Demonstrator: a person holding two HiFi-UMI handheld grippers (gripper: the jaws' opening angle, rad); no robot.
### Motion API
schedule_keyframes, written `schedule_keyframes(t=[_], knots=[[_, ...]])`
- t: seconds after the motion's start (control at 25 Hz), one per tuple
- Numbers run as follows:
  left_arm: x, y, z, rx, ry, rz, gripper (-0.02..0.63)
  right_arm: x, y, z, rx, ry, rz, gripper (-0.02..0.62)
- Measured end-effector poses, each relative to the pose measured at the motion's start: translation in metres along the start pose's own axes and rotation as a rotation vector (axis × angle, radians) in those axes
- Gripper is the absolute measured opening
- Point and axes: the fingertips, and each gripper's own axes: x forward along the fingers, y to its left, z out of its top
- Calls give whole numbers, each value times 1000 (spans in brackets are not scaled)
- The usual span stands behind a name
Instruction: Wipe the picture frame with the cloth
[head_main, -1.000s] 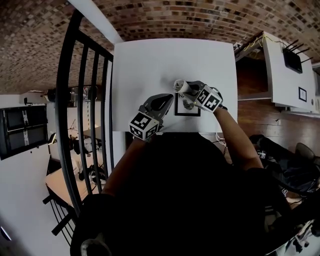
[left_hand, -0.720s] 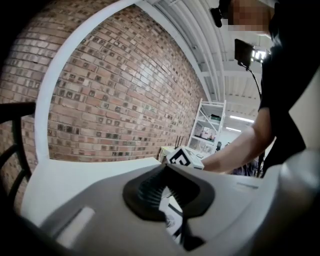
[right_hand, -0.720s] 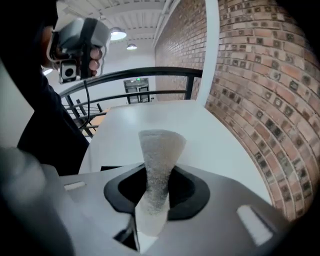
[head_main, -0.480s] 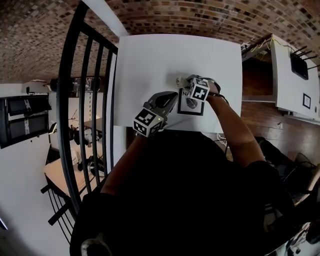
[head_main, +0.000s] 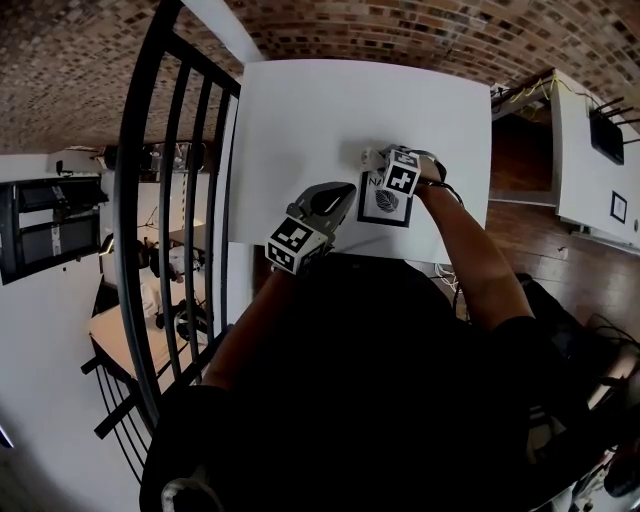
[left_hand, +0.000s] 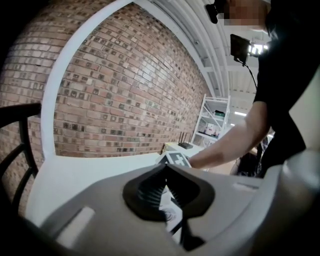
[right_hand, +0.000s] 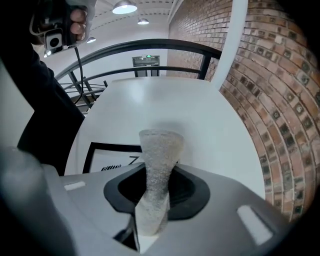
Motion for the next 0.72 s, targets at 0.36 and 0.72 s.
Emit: schedule_keyframes(t=[0.36, 0.72], knots=[[17, -12, 0, 2, 17, -56, 0, -15, -3, -35, 51, 34, -38, 98], [29, -28, -1, -8, 54, -111, 0, -29, -3, -77, 123, 62, -78, 100]])
